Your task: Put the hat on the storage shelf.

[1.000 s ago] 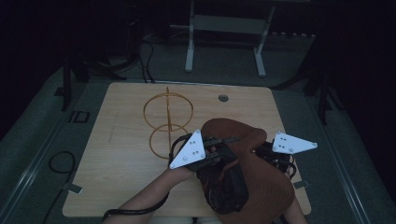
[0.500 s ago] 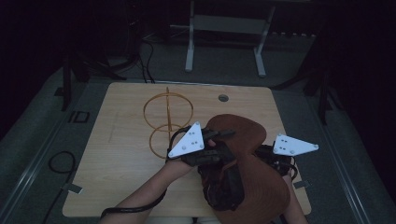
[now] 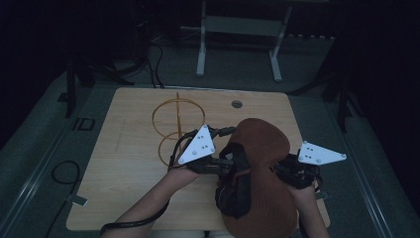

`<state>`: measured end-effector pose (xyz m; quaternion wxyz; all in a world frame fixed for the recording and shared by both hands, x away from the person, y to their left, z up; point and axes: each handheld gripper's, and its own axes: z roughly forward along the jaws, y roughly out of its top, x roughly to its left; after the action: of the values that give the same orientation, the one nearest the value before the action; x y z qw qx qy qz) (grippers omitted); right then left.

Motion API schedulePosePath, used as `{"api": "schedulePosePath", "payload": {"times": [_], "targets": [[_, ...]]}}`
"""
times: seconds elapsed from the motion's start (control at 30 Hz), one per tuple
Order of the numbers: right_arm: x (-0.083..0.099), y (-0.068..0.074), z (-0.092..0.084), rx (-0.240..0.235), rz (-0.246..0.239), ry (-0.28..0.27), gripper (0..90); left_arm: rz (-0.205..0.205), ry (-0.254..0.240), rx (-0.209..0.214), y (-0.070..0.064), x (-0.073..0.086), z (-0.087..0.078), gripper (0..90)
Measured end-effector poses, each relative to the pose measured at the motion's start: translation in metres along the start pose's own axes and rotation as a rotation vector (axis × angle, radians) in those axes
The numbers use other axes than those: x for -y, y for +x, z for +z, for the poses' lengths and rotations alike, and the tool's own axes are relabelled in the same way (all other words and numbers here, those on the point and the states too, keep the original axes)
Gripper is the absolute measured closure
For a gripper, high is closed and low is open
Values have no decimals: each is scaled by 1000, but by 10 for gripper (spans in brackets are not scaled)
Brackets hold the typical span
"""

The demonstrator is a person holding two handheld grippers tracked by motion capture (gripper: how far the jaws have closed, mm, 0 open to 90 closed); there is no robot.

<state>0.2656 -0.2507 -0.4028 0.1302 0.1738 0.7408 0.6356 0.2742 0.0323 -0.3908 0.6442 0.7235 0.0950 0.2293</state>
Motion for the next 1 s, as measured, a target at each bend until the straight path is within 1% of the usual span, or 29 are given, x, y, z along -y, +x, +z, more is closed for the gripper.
{"api": "schedulePosePath", "payload": {"times": [0.07,0.13,0.2,0.23,0.27,0.3,0.33,0.43,0.47,0.5,0.57,0.6,0.67,0.77,0.9,1.0], "targets": [[-1,-3,-5,6,8,-15,874,-6,5,-9,2,2,-4,303],[-2,-5,-10,24,5,-29,874,-12,15,-24,6,5,-9,303],[-4,-8,-16,37,13,-51,874,-18,25,-39,8,8,-13,303],[-4,-8,-16,37,13,-51,874,-18,25,-39,8,8,-13,303],[-4,-10,-18,44,18,-57,874,-19,33,-52,9,11,-17,303],[-6,-14,-23,66,23,-69,874,-20,42,-53,10,13,-19,303],[-6,-16,-25,67,32,-78,874,-20,49,-57,10,15,-21,303],[-9,-21,-30,89,42,-91,873,-22,74,-71,11,22,-27,303],[-10,-22,-31,92,46,-97,873,-20,83,-81,11,24,-29,303],[-11,-24,-31,100,46,-97,873,-25,88,-79,11,27,-31,304],[-13,-26,-31,122,39,-94,873,-31,102,-92,12,33,-36,304],[-14,-28,-30,128,39,-93,873,-37,108,-88,12,36,-38,304],[-16,-32,-28,144,40,-91,873,-40,124,-103,13,43,-43,304],[-19,-39,-24,161,45,-89,873,-55,143,-108,14,52,-52,305],[-24,-47,-18,179,49,-89,873,-74,173,-126,15,66,-65,304],[-28,-54,-12,182,56,-90,872,-86,194,-136,14,77,-75,304]]}}
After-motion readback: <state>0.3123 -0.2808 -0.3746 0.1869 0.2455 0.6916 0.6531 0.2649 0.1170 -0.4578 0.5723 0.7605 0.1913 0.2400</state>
